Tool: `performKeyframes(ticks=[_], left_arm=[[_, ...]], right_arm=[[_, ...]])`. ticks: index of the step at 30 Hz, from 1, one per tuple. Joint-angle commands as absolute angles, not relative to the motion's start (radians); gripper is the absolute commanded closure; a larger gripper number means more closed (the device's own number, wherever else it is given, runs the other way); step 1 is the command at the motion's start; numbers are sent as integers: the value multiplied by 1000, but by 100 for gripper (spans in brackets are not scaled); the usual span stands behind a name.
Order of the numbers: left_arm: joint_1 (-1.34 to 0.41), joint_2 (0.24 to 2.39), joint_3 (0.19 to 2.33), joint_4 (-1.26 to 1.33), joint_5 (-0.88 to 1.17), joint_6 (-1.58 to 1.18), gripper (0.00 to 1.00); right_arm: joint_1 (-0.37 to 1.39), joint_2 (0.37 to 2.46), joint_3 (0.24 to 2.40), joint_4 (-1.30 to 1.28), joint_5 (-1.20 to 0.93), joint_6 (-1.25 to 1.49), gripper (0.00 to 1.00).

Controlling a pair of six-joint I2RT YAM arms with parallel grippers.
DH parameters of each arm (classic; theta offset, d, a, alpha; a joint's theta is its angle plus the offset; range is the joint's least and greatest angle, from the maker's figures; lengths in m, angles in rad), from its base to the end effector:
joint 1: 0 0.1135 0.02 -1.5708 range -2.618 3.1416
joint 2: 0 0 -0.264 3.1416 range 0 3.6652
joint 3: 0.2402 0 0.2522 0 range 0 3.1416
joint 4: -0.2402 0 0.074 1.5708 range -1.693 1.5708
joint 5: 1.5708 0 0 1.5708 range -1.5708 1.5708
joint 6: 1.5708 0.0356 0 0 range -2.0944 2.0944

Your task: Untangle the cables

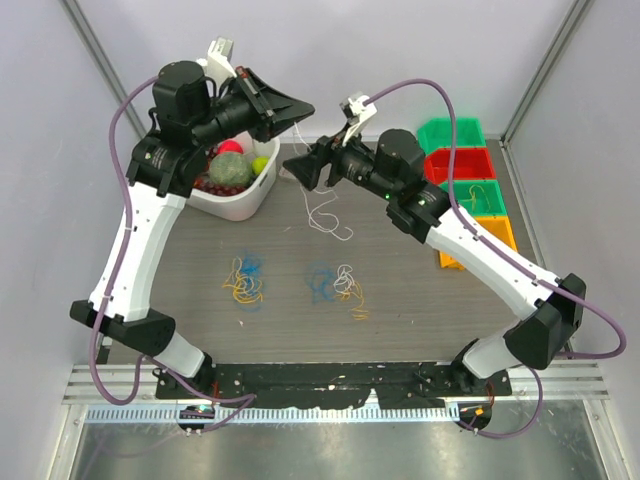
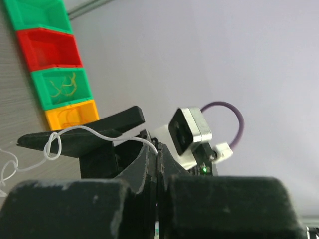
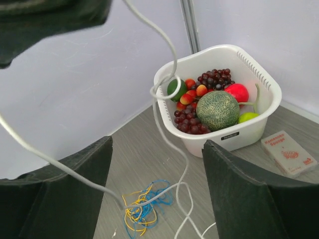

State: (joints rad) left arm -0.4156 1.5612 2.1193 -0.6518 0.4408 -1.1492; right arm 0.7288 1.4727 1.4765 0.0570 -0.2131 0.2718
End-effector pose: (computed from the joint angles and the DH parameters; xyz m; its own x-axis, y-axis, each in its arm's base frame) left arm 0.2676 -0.1347 0.5482 -0.7228 -0.5830 -0.3710 0.2304 0.3029 -0.9248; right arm 0.2542 0.2370 0.4438 -0.1734 0.1970 -0.9650 -0.7909 0.5561 0.2556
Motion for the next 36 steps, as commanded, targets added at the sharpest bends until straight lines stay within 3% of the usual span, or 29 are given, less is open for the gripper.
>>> performKeyframes(ticks=[1,7,12,24,26,28,29,32,33,34,35,36], left_arm=[[-393,1523,2024,-370,655,-1262,100],[-393,1546,2036,-342,741,-1282,100],[-393,1555,2031,-290,778,-1308,100],[-393,1551,1977,-201,831,-1353,100],[-393,1549,1970,-190,836,-1356,100],[-393,1552,1968,-181,841,-1355,100],[-394,1552,1970,-178,842,-1350,100],[-393,1551,1974,-207,839,-1295,100],[-394,1545,1982,-251,828,-1238,98],[-393,1542,1993,-303,806,-1183,84],[-393,1533,2006,-375,775,-1111,59],[-393,1519,2013,-444,732,-1041,48]], right_arm=[[652,1465,1491,158,-357,301,26],[578,1489,1494,215,-610,362,33],[568,1509,1509,241,-699,403,38],[551,1555,1514,385,-726,531,61],[548,1562,1516,405,-723,549,68],[549,1563,1523,391,-712,551,82],[545,1562,1523,371,-692,545,96],[529,1537,1517,315,-635,531,99],[517,1532,1511,304,-605,537,99],[512,1522,1516,264,-589,540,99],[494,1514,1517,247,-562,546,99],[483,1509,1519,209,-548,552,99]])
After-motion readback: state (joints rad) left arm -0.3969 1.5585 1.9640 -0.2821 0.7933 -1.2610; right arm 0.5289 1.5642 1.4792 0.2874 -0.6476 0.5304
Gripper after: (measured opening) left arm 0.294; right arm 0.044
